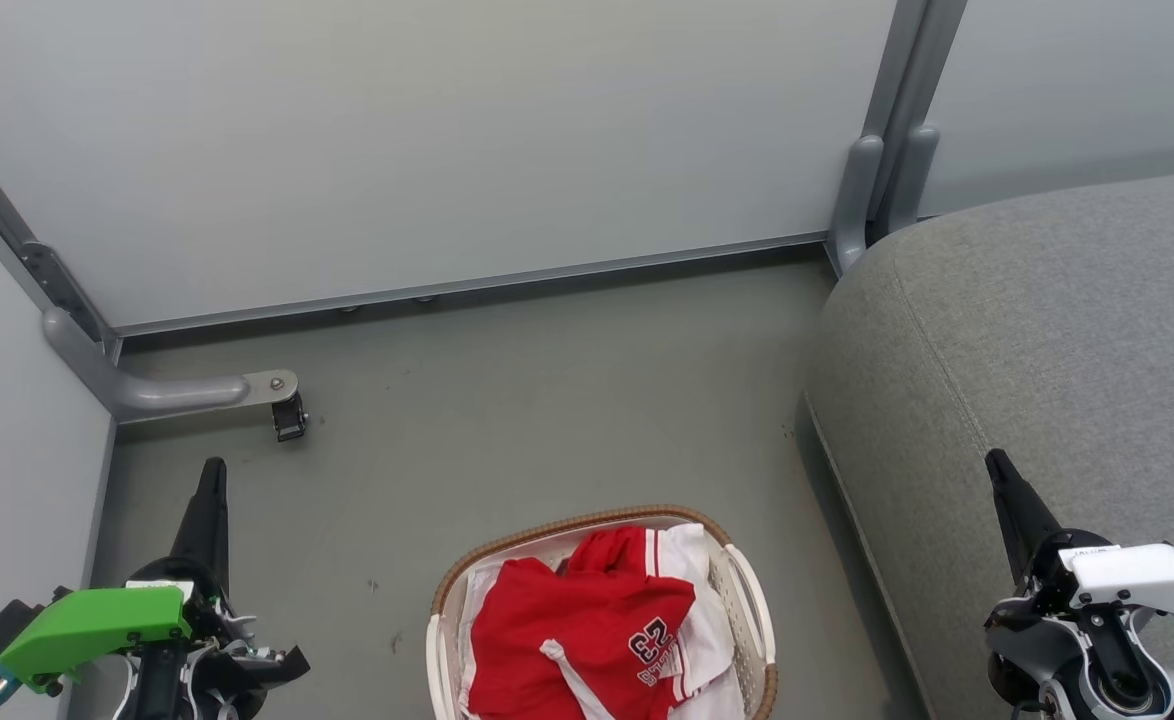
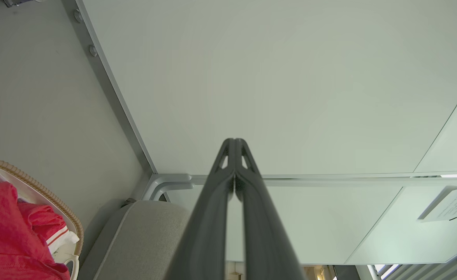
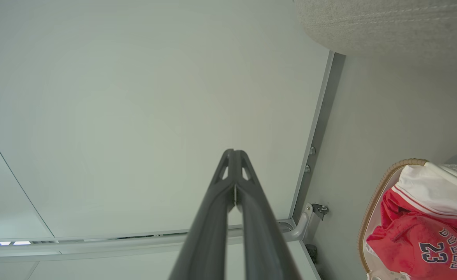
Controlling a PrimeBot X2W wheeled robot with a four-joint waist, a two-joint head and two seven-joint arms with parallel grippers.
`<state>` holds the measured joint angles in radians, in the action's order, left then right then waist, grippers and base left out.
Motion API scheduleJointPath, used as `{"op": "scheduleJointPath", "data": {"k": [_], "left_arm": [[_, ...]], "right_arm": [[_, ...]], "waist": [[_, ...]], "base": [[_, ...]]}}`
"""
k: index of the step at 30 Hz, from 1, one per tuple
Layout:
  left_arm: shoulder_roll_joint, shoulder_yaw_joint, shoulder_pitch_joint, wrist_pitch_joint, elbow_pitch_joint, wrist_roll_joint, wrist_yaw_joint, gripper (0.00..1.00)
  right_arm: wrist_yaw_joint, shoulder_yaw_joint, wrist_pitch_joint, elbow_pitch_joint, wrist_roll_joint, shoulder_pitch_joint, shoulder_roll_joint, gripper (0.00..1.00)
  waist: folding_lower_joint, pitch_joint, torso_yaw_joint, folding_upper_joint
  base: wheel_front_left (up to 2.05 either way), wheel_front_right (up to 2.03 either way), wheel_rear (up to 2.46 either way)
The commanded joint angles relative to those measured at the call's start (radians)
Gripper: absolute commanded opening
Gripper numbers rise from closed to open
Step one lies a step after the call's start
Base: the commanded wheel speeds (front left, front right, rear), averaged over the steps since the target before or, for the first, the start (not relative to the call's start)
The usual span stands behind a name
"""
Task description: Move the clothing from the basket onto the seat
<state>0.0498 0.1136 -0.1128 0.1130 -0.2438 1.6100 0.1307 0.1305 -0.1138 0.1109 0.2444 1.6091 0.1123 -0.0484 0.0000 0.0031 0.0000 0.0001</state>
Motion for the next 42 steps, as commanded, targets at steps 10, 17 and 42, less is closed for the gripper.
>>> {"op": "scheduleJointPath", "data": {"k": [10, 17, 42], "left_arm": [[-0.005, -0.003, 0.010, -0.008, -0.029, -0.002, 0.000, 1.00], [-0.004, -0.015, 0.008, -0.044, -0.029, -0.051, 0.000, 1.00], [0.010, -0.050, 0.012, -0.150, -0.025, -0.587, 0.000, 1.00]], "right_arm": [[0.000, 0.004, -0.003, 0.020, -0.003, -0.008, 0.008, 1.00], [0.000, 0.034, -0.037, 0.004, -0.041, -0.003, -0.013, 1.00], [0.000, 0.118, -0.149, 0.010, -0.496, 0.034, -0.055, 1.00]], "waist": [[0.0000, 0.001, 0.000, -0.0001], [0.0000, 0.002, 0.000, -0.0001], [0.0000, 0.009, 0.000, -0.0001]], "base": [[0.00, 0.00, 0.00], [0.00, 0.00, 0.00], [0.00, 0.00, 0.00]]}}
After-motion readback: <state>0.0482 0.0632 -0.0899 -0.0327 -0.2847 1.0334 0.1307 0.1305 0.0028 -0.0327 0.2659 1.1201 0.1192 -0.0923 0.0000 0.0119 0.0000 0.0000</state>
